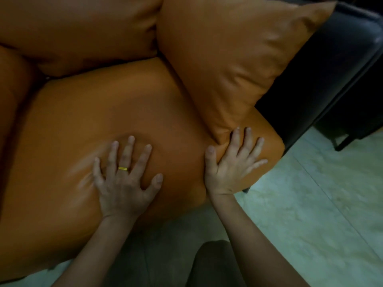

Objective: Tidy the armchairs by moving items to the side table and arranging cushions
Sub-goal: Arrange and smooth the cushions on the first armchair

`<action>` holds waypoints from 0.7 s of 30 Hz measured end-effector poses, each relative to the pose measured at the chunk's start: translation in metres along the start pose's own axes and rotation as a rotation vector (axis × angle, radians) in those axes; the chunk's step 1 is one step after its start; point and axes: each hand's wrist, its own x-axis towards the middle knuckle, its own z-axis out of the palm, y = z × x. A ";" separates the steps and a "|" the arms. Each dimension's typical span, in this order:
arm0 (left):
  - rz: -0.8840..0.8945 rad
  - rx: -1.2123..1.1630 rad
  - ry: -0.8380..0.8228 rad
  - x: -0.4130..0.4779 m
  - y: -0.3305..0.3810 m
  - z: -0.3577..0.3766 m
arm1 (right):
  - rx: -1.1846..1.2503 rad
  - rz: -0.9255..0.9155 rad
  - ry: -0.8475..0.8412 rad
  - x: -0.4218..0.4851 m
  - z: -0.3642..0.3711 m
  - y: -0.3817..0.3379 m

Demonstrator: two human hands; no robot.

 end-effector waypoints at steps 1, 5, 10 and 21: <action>-0.003 -0.002 -0.010 0.000 0.000 -0.003 | 0.009 0.001 -0.030 -0.001 -0.005 -0.001; -0.010 -0.023 -0.073 -0.002 0.000 -0.016 | 0.065 0.038 -0.119 0.003 -0.029 0.004; -0.032 -0.022 -0.114 -0.006 0.004 -0.022 | 0.011 0.028 -0.245 0.026 -0.040 0.023; -0.073 -0.061 -0.144 -0.007 0.008 -0.026 | 0.021 -0.023 -0.508 0.011 -0.067 0.032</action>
